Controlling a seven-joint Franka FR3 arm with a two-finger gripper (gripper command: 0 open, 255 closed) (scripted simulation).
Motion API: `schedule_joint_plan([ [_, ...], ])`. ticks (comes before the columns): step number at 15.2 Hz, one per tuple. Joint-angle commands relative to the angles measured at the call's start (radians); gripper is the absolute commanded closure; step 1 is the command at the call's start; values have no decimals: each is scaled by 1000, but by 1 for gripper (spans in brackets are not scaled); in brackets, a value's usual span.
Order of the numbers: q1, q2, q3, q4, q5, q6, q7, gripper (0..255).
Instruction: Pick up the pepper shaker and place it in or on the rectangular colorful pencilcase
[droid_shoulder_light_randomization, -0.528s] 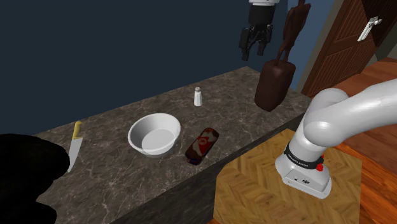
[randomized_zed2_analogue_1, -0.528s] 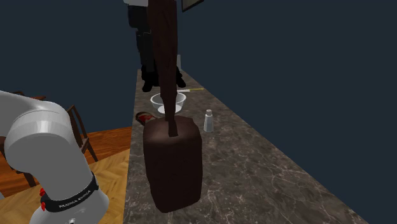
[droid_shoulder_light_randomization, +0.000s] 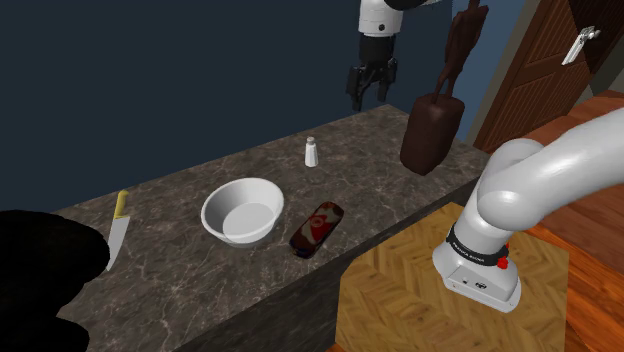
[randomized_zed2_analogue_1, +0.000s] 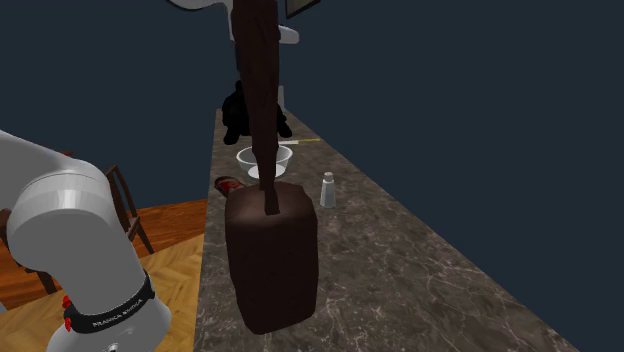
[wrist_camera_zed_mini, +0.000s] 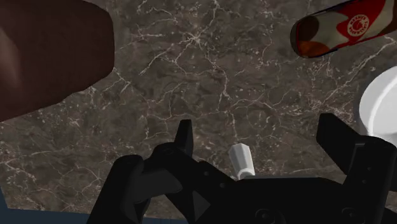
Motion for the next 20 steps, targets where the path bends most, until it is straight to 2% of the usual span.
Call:
schedule_joint_plan([
  [1,-3,56,10,-4,-9,65,12,0],
  [10,-15,360,55,64,-65,311,96,0],
  [20,-22,735,72,274,-177,477,214,0],
])
